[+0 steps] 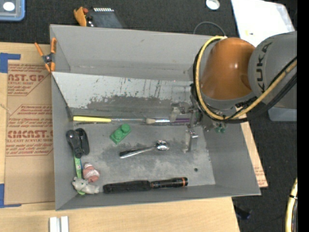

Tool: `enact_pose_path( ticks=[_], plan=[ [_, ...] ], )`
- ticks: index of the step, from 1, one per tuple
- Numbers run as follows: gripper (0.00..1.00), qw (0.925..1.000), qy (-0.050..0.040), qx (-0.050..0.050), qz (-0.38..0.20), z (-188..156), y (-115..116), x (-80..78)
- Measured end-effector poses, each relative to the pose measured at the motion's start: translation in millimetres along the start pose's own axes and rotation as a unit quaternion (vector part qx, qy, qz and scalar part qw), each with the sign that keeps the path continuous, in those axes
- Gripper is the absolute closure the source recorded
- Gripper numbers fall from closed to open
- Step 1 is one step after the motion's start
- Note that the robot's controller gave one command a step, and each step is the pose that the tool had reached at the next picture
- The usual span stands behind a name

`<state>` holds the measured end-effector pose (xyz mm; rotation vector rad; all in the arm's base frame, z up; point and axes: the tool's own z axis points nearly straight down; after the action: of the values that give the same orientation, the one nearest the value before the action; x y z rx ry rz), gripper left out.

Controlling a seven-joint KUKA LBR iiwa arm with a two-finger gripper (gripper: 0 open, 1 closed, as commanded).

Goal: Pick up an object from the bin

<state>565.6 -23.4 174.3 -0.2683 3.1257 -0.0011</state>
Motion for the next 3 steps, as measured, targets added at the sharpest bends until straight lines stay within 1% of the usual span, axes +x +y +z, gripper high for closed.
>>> enact_pose_path(
  ticks=[1,2,3],
  plan=[
    [0.0,0.9946,-0.0019,0.0,-0.104,17.1,46.7,-29.2],
    [0.0,0.9927,0.0024,-0.001,-0.12,55.6,67.9,-30.1],
    [0.0,0.9855,-0.0023,0.0,-0.169,107.4,59.9,-18.1]
  ],
)
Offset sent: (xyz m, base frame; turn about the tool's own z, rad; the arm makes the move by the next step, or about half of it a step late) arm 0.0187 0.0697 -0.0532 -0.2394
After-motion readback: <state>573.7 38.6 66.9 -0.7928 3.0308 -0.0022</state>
